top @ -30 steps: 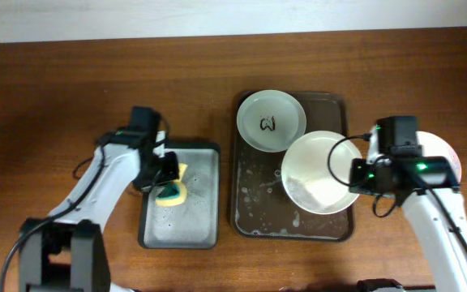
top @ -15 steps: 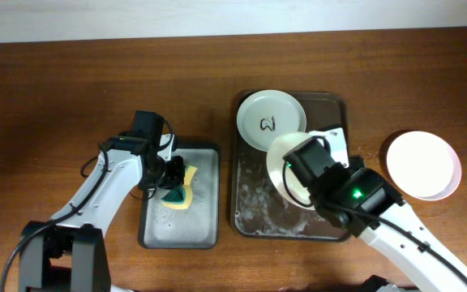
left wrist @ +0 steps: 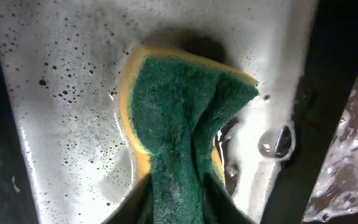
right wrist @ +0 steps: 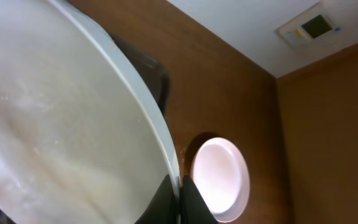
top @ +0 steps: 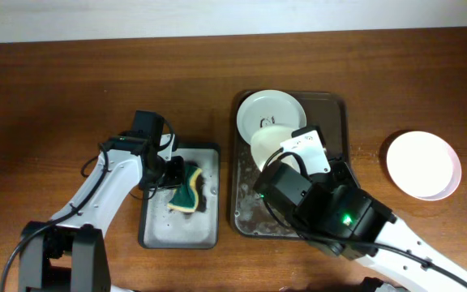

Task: Clean dirty plates on tray and stack at the side
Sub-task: 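Carry the plate right and stack it on the first cleaned plate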

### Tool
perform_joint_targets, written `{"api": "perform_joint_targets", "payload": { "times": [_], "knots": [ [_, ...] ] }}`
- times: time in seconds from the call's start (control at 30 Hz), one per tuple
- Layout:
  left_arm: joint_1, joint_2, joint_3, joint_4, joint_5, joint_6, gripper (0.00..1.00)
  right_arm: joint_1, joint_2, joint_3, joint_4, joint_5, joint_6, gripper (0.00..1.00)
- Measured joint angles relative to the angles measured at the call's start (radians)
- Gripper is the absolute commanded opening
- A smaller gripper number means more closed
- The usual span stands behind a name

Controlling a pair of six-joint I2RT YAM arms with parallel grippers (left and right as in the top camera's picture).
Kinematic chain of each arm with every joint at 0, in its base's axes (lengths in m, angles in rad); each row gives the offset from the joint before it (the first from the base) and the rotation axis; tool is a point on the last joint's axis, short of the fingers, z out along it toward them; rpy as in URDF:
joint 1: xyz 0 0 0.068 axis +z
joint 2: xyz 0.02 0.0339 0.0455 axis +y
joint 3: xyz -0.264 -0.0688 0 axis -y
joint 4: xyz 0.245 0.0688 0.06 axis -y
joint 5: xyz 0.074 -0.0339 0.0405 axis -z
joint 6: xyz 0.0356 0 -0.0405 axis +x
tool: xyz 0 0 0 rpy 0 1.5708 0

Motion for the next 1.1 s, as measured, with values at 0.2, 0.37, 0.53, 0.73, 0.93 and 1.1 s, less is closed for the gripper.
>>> {"api": "perform_joint_targets", "payload": {
  "times": [0.2, 0.37, 0.53, 0.73, 0.93, 1.1],
  "knots": [
    [0.0, -0.001, 0.0, 0.0, 0.0, 0.002, 1.0, 0.0, 0.035, 0.0, 0.0, 0.069, 0.0, 0.04],
    [0.0, -0.001, 0.0, 0.0, 0.0, 0.002, 1.0, 0.0, 0.035, 0.0, -0.027, 0.084, -0.001, 0.04],
    [0.0, -0.001, 0.0, 0.016, 0.001, 0.002, 1.0, 0.0, 0.035, 0.0, -0.03, 0.085, -0.001, 0.04],
    [0.0, -0.001, 0.0, 0.019, 0.003, 0.002, 1.0, 0.0, 0.035, 0.0, -0.03, 0.09, -0.001, 0.04],
    [0.0, -0.001, 0.0, 0.019, 0.004, 0.002, 1.0, 0.0, 0.035, 0.0, -0.05, 0.092, 0.0, 0.04],
    [0.0, -0.001, 0.0, 0.019, 0.004, 0.002, 1.0, 0.0, 0.035, 0.0, -0.051, 0.092, 0.0, 0.04]
  ]
}}
